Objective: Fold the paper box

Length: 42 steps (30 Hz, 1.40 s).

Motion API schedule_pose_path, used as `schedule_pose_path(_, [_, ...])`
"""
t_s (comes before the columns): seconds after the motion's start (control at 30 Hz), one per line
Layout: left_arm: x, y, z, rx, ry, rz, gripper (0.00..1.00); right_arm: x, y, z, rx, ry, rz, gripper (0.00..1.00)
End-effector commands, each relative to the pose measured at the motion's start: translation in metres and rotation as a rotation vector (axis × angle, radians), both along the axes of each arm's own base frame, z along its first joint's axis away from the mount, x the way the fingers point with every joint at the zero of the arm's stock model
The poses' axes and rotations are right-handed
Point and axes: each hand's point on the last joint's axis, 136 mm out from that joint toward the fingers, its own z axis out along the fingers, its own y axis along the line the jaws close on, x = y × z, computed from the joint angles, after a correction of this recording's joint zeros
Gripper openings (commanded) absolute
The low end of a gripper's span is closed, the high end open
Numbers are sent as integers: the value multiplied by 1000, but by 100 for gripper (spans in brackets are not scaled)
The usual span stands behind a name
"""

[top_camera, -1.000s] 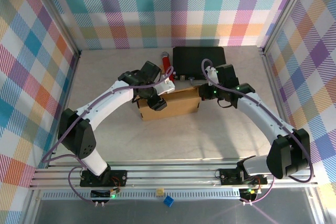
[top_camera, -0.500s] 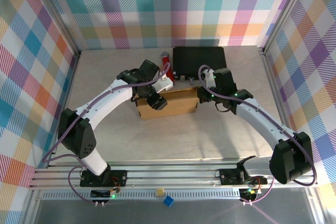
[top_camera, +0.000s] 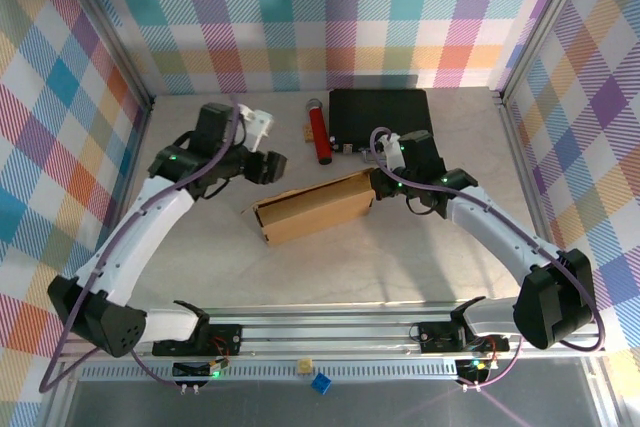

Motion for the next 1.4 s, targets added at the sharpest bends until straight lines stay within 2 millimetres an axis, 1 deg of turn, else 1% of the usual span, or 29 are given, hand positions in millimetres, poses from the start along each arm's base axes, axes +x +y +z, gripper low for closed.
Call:
schedule_pose_path(0.0, [-23, 29, -8, -49, 150, 182, 55, -3, -3, -10, -53, 52, 4, 0])
schedule_pose_path(0.03, [-34, 33, -12, -75, 191, 219, 52, -2, -3, -10, -59, 54, -1, 0])
schedule_pose_path(0.13, [-67, 37, -28, -148, 300, 283, 52, 2, -3, -9, -72, 58, -4, 0])
schedule_pose_path(0.23, [-94, 54, -38, -106, 325, 312, 54, 5, -5, -10, -96, 60, -5, 0])
schedule_pose_path(0.3, [-105, 61, -39, -71, 310, 291, 56, 5, -5, -11, -107, 64, 3, 0])
schedule_pose_path(0.4, [-112, 64, -42, -31, 303, 247, 64, 7, -2, -12, -111, 68, 16, 0])
schedule_pose_path(0.47, [-109, 65, -45, 5, 294, 227, 66, 7, -1, -13, -112, 75, 23, 0])
schedule_pose_path(0.5, [-106, 64, -46, 21, 287, 214, 65, 8, 0, -13, -114, 76, 28, 0])
schedule_pose_path(0.63, [-95, 60, -59, 82, 310, 160, 56, 9, 1, -15, -121, 91, 33, 0])
schedule_pose_path(0.67, [-94, 60, -62, 99, 317, 148, 55, 9, 1, -14, -120, 93, 38, 0])
schedule_pose_path(0.73, [-92, 61, -66, 131, 309, 124, 55, 9, 3, -14, -118, 100, 43, 0])
schedule_pose_path(0.83, [-82, 65, -65, 174, 269, 121, 56, 9, 3, -14, -121, 104, 51, 0])
schedule_pose_path(1.0, [-67, 63, -72, 211, 255, 101, 55, 7, 3, -15, -125, 108, 55, 0])
schedule_pose_path(1.07, [-62, 54, -74, 181, 256, 81, 53, 7, 3, -16, -123, 112, 56, 0])
schedule_pose_path(1.17, [-58, 46, -78, 157, 278, 61, 45, 6, 2, -17, -122, 118, 51, 0])
schedule_pose_path(1.23, [-58, 46, -81, 173, 305, 59, 40, 6, 2, -15, -120, 117, 49, 0])
schedule_pose_path(1.37, [-61, 47, -84, 182, 320, 52, 34, 7, 3, -16, -119, 120, 50, 0])
